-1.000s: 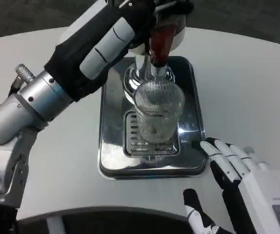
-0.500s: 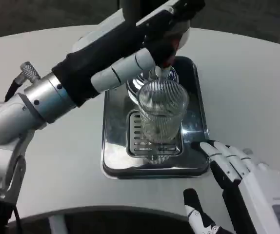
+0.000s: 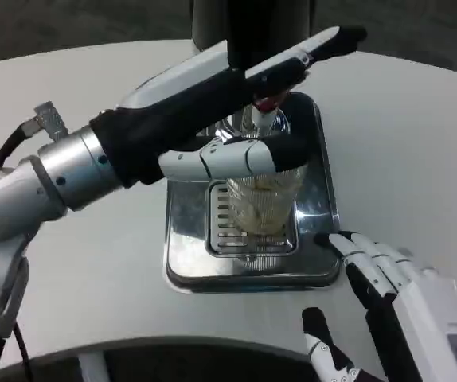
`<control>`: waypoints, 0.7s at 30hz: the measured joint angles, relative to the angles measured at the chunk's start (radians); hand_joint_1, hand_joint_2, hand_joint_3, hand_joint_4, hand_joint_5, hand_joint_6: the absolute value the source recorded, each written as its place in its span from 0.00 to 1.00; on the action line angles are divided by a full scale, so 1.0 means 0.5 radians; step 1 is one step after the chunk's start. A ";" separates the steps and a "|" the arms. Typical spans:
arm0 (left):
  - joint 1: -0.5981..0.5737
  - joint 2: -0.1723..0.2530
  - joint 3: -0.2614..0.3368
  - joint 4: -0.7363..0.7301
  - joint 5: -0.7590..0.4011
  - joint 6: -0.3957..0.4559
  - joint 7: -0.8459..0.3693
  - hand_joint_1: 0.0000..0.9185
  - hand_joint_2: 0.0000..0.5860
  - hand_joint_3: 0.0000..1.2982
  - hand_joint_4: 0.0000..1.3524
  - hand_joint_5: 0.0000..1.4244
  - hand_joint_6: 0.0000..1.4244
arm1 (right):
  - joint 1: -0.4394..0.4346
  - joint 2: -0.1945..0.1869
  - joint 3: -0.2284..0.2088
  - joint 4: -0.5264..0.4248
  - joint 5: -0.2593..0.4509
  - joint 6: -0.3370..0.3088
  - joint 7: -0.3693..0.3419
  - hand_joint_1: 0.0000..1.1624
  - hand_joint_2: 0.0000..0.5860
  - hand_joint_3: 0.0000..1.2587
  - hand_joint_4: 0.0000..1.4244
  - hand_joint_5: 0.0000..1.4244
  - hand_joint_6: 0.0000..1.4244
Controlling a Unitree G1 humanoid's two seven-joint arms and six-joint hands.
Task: Grasp the cup under the faucet to collect the drink, then remove the cup.
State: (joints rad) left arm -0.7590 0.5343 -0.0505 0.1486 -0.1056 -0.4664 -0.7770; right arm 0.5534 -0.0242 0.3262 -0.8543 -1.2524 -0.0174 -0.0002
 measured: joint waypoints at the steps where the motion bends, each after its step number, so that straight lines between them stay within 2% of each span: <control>1: 0.002 0.004 -0.004 -0.005 0.001 -0.001 0.000 0.00 0.22 0.00 0.00 0.00 0.00 | 0.000 0.000 0.000 0.000 0.001 0.001 -0.001 0.35 0.85 0.16 0.11 0.14 0.15; 10: 0.024 0.070 -0.026 -0.076 0.120 -0.068 0.021 0.00 0.22 0.00 0.00 0.00 0.00 | 0.002 0.001 -0.004 0.008 0.033 0.012 -0.021 0.35 0.85 0.16 0.11 0.14 0.16; 13: 0.024 0.088 -0.034 -0.090 0.157 -0.094 0.025 0.00 0.22 0.00 0.00 0.00 0.00 | 0.003 0.001 -0.005 0.013 0.053 0.025 -0.026 0.34 0.79 0.14 0.10 0.12 0.16; 18: 0.027 0.118 -0.037 -0.120 0.183 -0.104 0.038 0.00 0.22 0.00 0.00 0.00 0.00 | -0.018 0.029 -0.033 0.069 0.174 0.095 -0.024 0.37 0.63 0.08 0.05 0.07 0.13; 21: 0.036 0.132 -0.037 -0.146 0.205 -0.104 0.043 0.00 0.22 0.00 0.00 0.00 0.00 | -0.140 0.099 -0.059 0.173 0.321 0.165 -0.001 0.39 0.56 0.05 0.03 0.03 0.12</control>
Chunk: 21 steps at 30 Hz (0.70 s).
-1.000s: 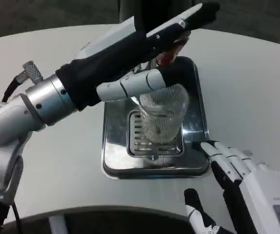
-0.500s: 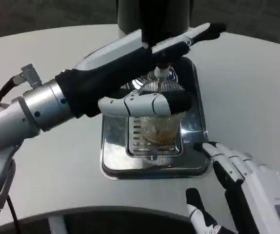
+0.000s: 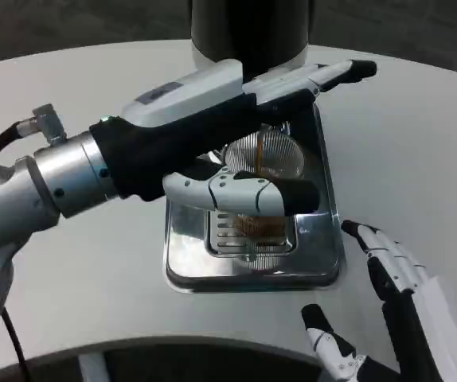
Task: Grasp the cup under the faucet to collect the drink, then remove the cup.
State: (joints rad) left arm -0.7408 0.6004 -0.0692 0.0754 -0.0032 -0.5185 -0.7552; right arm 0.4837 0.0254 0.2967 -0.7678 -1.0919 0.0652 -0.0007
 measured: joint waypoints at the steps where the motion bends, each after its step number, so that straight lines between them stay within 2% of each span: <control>1: 0.002 0.004 0.000 -0.012 0.013 0.000 0.006 0.00 0.22 0.00 0.00 0.00 0.00 | -0.052 0.019 -0.010 0.038 0.052 0.019 0.002 0.40 0.54 0.03 0.01 0.02 0.12; 5: 0.032 0.011 0.005 -0.052 0.018 0.000 0.034 0.00 0.22 0.00 0.00 0.00 0.00 | -0.282 0.038 -0.088 0.223 0.269 0.080 0.000 0.42 0.50 0.00 0.00 0.01 0.11; 9: 0.051 0.015 0.010 -0.080 0.023 0.012 0.062 0.00 0.23 0.00 0.00 0.00 0.00 | -0.547 0.053 -0.156 0.495 0.458 0.124 -0.105 0.45 0.43 0.00 0.00 0.00 0.11; 13: 0.062 0.019 0.013 -0.106 0.023 0.029 0.070 0.00 0.23 0.00 0.00 0.00 0.00 | -0.734 0.062 -0.158 0.655 0.548 0.138 -0.186 0.47 0.41 0.00 0.00 0.00 0.10; 21: 0.084 0.028 0.020 -0.140 0.023 0.052 0.085 0.00 0.23 0.00 0.00 0.00 0.00 | -1.043 0.064 -0.174 0.855 0.685 0.186 -0.238 0.53 0.36 0.00 0.00 0.00 0.07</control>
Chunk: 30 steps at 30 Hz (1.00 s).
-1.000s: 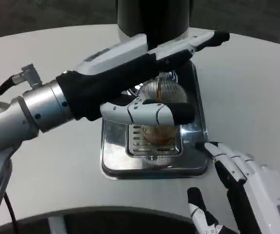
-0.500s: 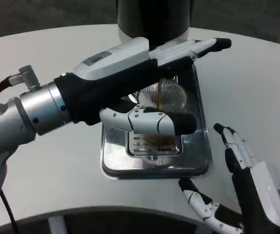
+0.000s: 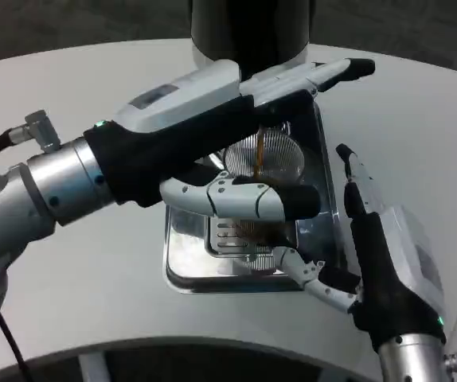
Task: Grasp the cup under the faucet to collect the drink, then remove the cup.
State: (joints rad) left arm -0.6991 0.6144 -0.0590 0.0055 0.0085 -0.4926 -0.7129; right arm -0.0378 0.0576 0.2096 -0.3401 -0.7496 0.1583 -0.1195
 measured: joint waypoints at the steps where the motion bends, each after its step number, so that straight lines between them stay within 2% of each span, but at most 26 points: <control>1: 0.001 0.004 0.000 -0.002 0.000 0.002 0.000 0.00 0.23 0.00 0.00 0.00 0.00 | -0.026 0.000 -0.009 0.030 0.024 0.001 -0.007 0.54 0.35 0.00 0.00 0.00 0.06; 6: 0.005 0.021 0.001 -0.026 0.000 0.019 0.000 0.00 0.23 0.00 0.00 0.00 0.00 | -0.132 -0.012 -0.042 0.135 0.106 0.033 -0.013 0.58 0.33 0.00 0.00 0.00 0.03; 10: 0.015 0.029 0.001 -0.042 0.002 0.027 0.001 0.00 0.23 0.00 0.00 0.00 0.00 | -0.242 -0.049 -0.064 0.236 0.209 0.041 0.003 0.61 0.31 0.00 0.00 0.00 0.01; 19: 0.046 0.067 0.004 -0.092 0.004 0.049 0.014 0.00 0.23 0.00 0.00 0.00 0.00 | -0.443 -0.082 -0.073 0.445 0.337 0.039 0.009 0.61 0.29 0.00 0.00 0.00 0.00; 30: 0.047 0.089 0.008 -0.118 0.004 0.092 0.017 0.00 0.23 0.00 0.00 0.00 0.00 | -0.588 -0.093 -0.085 0.662 0.518 -0.040 -0.036 0.61 0.30 0.00 0.00 0.00 0.00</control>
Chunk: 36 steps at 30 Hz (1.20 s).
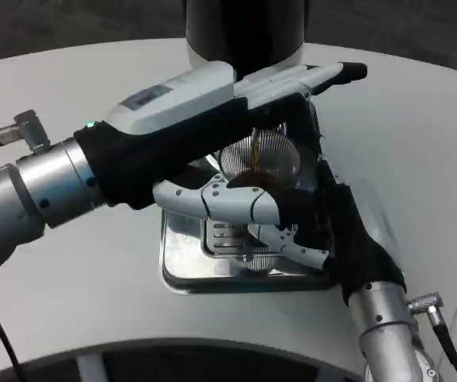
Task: Grasp the cup under the faucet to collect the drink, then remove the cup.
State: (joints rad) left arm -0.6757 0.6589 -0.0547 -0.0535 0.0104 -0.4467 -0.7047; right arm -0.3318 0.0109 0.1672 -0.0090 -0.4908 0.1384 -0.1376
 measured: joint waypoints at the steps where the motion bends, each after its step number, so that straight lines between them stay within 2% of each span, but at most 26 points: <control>1: 0.000 0.000 0.000 -0.001 0.000 0.001 0.000 0.00 0.23 0.00 0.00 0.00 0.00 | -0.009 0.000 -0.002 0.020 0.016 -0.013 -0.010 0.61 0.30 0.00 0.00 0.00 0.00; 9: 0.000 0.003 0.001 -0.007 0.000 0.010 0.000 0.00 0.23 0.00 0.00 0.00 0.00 | -0.058 0.003 -0.003 0.138 0.087 -0.110 -0.071 0.62 0.29 0.00 0.00 0.00 0.03; 17: 0.007 -0.018 0.029 0.011 -0.067 0.016 0.015 0.00 0.26 0.00 0.00 0.00 0.00 | -0.111 0.004 0.018 0.188 0.124 -0.136 -0.077 0.63 0.29 0.00 0.00 0.00 0.03; 23: 0.074 -0.149 0.180 0.071 -0.328 0.025 0.085 0.00 0.28 0.00 0.00 0.00 0.00 | -0.117 0.004 0.025 0.212 0.133 -0.160 -0.086 0.63 0.30 0.00 0.00 0.00 0.04; 26: 0.084 -0.213 0.255 0.072 -0.494 0.101 0.108 0.00 0.28 0.00 0.00 0.00 0.00 | -0.132 0.007 0.027 0.242 0.135 -0.179 -0.095 0.63 0.30 0.00 0.00 0.00 0.05; 31: 0.134 -0.264 0.364 0.027 -0.707 0.262 0.142 0.00 0.29 0.00 0.00 0.00 0.00 | -0.171 0.034 0.027 0.288 0.166 -0.194 -0.112 0.64 0.30 0.00 0.00 0.00 0.06; 36: 0.363 -0.295 0.507 -0.152 -0.835 0.443 0.225 0.00 0.29 0.00 0.00 0.00 0.00 | -0.194 0.045 0.030 0.338 0.173 -0.240 -0.153 0.64 0.30 0.00 0.00 0.02 0.10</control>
State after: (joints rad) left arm -0.4941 0.5116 0.1989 -0.1293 -0.4072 -0.2251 -0.5924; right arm -0.4289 0.0332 0.1822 0.1599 -0.4042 0.0184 -0.2139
